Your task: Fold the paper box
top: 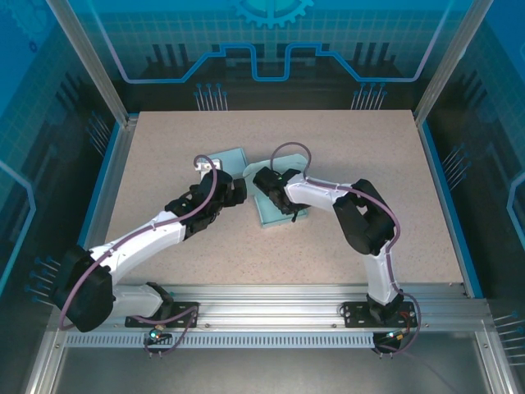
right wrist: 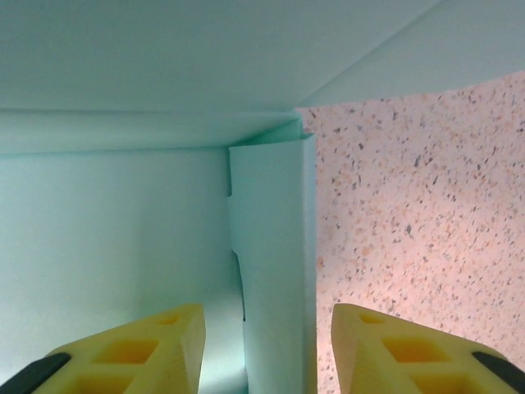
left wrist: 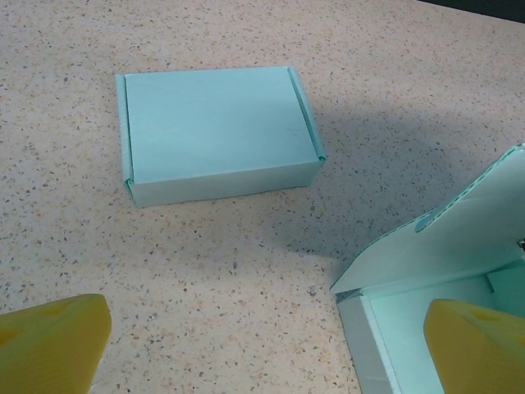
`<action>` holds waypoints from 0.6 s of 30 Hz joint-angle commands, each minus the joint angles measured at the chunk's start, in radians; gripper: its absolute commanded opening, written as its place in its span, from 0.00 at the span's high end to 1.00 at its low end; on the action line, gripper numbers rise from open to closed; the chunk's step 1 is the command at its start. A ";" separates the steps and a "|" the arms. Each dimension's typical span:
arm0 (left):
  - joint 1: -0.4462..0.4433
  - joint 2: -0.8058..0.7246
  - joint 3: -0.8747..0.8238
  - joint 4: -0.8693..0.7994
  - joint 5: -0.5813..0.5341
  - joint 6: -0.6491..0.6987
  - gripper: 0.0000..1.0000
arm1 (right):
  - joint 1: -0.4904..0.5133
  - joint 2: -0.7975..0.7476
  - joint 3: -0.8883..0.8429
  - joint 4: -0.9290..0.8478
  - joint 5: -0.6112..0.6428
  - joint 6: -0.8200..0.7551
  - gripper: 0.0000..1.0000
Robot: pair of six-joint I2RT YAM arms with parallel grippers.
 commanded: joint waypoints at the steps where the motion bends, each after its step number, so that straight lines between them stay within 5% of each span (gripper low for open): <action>1: 0.008 0.002 -0.008 0.003 0.019 0.001 0.01 | -0.013 0.014 0.018 0.038 0.045 -0.039 0.55; 18: 0.009 0.027 -0.004 -0.001 0.023 -0.004 0.01 | -0.002 0.099 0.009 0.026 0.128 -0.046 0.92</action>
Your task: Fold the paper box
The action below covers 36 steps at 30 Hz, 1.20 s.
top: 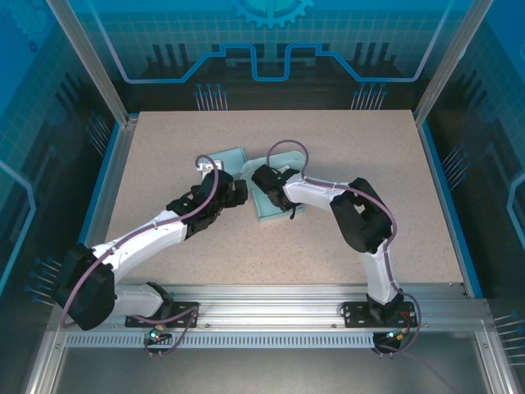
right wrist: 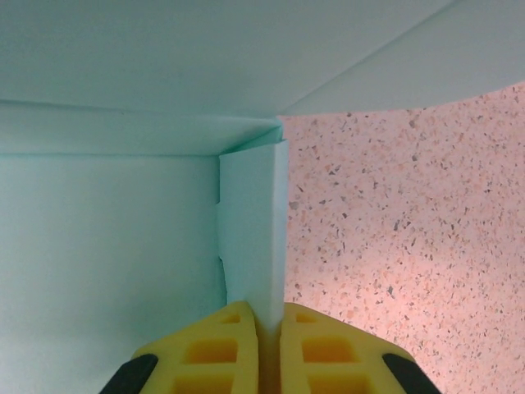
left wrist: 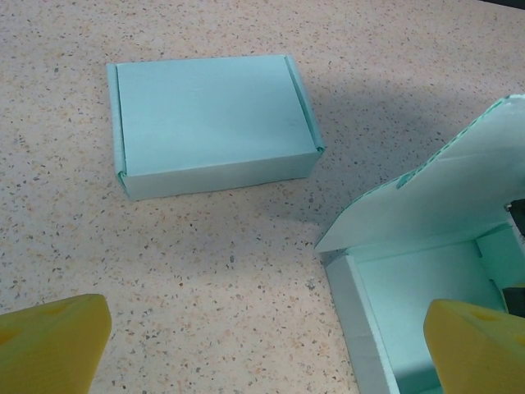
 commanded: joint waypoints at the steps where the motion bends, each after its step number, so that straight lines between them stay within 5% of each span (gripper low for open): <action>1: 0.008 0.014 -0.005 0.000 0.006 -0.004 0.01 | 0.010 0.069 -0.005 -0.069 0.057 0.031 0.93; 5: 0.008 0.025 0.005 0.000 0.008 0.009 0.01 | 0.033 0.067 0.003 -0.106 0.064 0.053 0.91; 9: 0.012 0.026 0.027 0.011 0.044 0.143 0.01 | 0.045 0.021 0.011 -0.128 0.053 0.056 0.77; 16: 0.078 -0.011 0.038 0.053 0.287 0.355 0.03 | 0.044 -0.106 0.019 -0.119 -0.002 0.024 0.55; 24: 0.134 -0.065 -0.031 0.181 0.440 0.525 0.03 | 0.023 -0.288 -0.010 -0.085 -0.100 -0.044 0.26; 29: 0.164 -0.077 -0.072 0.272 0.523 0.548 0.07 | -0.060 -0.443 -0.106 0.029 -0.258 -0.119 0.25; 31: 0.178 -0.063 -0.088 0.306 0.550 0.539 0.16 | -0.127 -0.505 -0.165 0.103 -0.386 -0.154 0.25; 36: 0.193 -0.002 -0.096 0.378 0.652 0.549 0.22 | -0.318 -0.582 -0.275 0.256 -0.714 -0.231 0.24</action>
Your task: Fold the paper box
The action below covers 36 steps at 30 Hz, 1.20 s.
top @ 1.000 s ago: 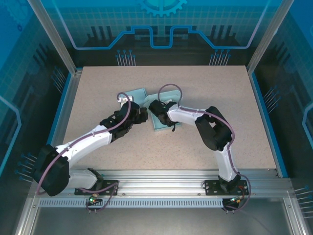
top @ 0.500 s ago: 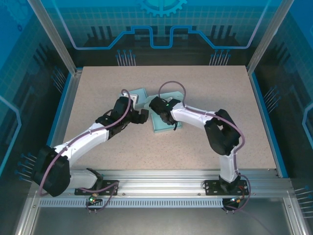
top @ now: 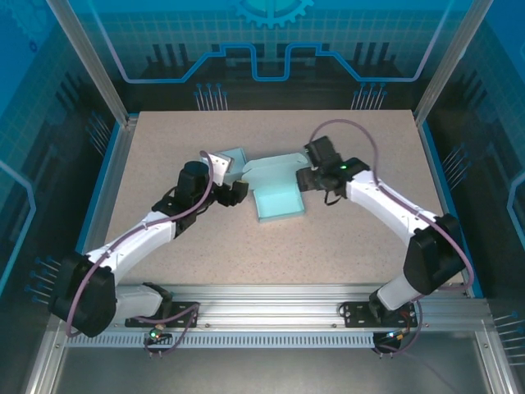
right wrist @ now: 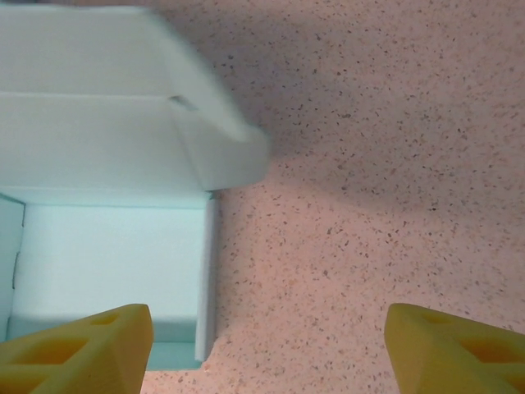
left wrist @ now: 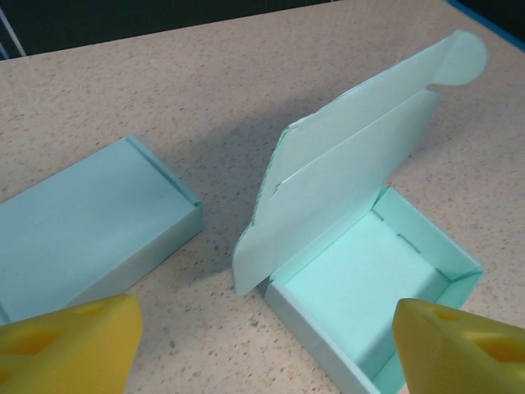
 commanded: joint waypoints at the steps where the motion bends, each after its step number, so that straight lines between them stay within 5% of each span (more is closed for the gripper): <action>1: 0.018 0.054 -0.019 0.114 0.133 0.039 0.26 | -0.104 -0.028 -0.057 0.148 -0.319 -0.100 0.25; 5: 0.055 0.144 -0.004 0.169 0.205 0.041 0.33 | -0.186 0.002 -0.071 0.206 -0.485 -0.184 0.25; 13: 0.086 0.245 0.023 0.242 0.238 0.024 0.32 | -0.271 0.115 -0.042 0.280 -0.664 -0.271 0.25; 22: 0.085 0.332 0.089 0.235 0.265 0.019 0.38 | -0.279 0.280 0.089 0.262 -0.692 -0.306 0.27; 36: 0.084 0.403 0.178 0.165 0.310 0.030 0.70 | -0.263 0.337 0.147 0.255 -0.755 -0.300 0.40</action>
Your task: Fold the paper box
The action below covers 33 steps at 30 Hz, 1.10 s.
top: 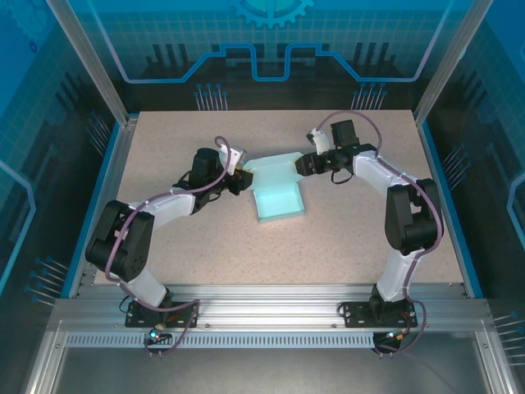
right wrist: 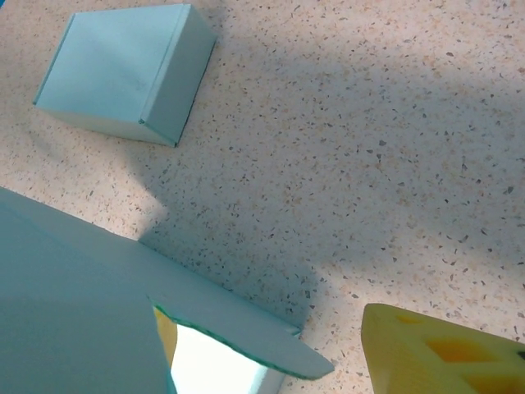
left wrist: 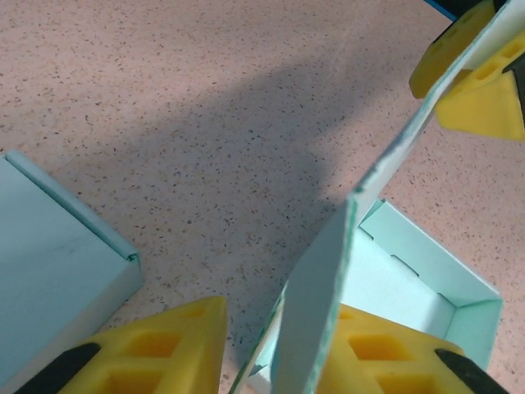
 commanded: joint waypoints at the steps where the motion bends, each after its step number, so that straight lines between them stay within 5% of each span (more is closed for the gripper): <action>1: 0.006 0.018 0.038 -0.032 0.053 0.012 0.72 | 0.005 0.016 0.028 -0.002 -0.030 -0.011 0.41; 12: -0.018 0.005 0.041 -0.093 0.011 0.038 0.79 | 0.029 -0.002 -0.007 -0.002 0.027 -0.005 0.65; 21: -0.072 0.016 0.070 -0.106 -0.114 0.018 0.95 | 0.095 -0.036 -0.047 0.026 0.149 0.043 0.83; 33: -0.125 0.012 0.085 -0.038 -0.298 -0.118 0.95 | 0.169 -0.132 -0.165 0.128 0.321 0.150 0.99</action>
